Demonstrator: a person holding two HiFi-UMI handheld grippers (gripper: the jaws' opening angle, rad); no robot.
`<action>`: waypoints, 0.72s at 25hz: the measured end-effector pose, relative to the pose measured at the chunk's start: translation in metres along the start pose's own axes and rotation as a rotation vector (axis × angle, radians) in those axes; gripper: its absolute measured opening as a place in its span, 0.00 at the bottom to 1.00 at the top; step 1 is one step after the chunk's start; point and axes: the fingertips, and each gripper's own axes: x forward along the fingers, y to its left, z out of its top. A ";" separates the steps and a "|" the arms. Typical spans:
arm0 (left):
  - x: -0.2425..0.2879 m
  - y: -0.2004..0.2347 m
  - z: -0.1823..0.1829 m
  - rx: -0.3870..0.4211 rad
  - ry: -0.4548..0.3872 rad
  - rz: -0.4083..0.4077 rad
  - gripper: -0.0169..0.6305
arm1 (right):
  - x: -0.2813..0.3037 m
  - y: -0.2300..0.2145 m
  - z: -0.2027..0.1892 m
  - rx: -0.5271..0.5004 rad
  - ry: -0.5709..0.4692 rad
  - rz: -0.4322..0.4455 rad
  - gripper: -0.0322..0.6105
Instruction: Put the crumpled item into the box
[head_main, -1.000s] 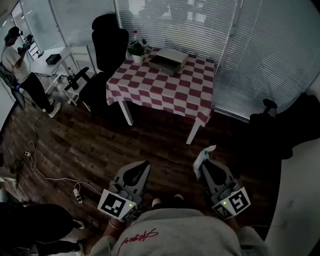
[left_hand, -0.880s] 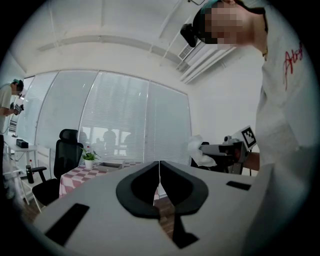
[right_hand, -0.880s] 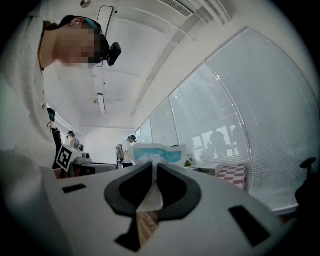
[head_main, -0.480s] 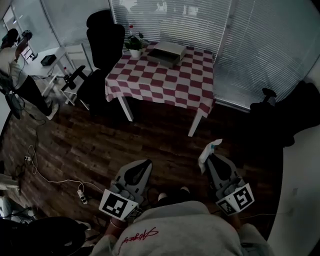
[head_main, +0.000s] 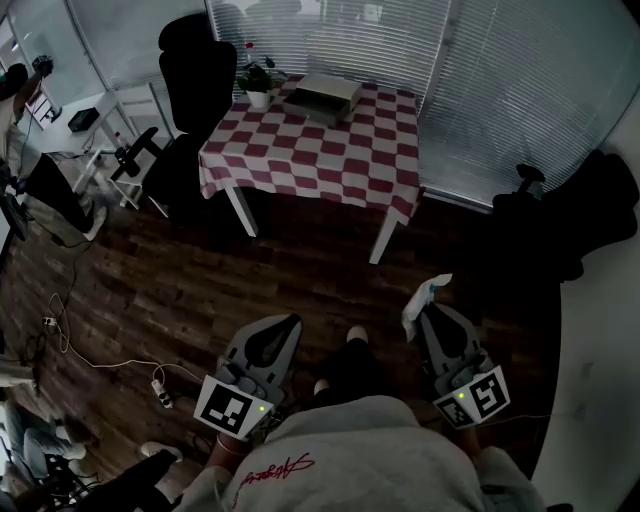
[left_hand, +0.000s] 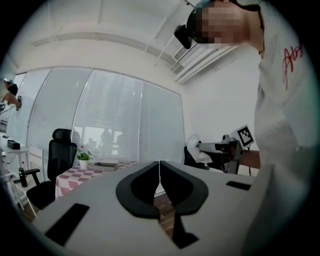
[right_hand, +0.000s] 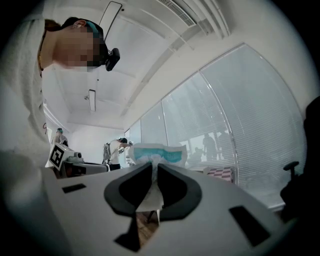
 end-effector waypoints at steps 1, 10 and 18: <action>0.001 0.000 -0.001 -0.002 0.002 -0.003 0.06 | 0.001 0.000 -0.001 -0.003 0.003 0.003 0.12; 0.024 0.013 0.009 0.031 -0.014 0.005 0.06 | 0.024 -0.014 0.008 -0.026 -0.027 0.036 0.12; 0.060 0.033 0.019 0.045 -0.026 0.023 0.06 | 0.054 -0.048 0.015 -0.029 -0.043 0.050 0.12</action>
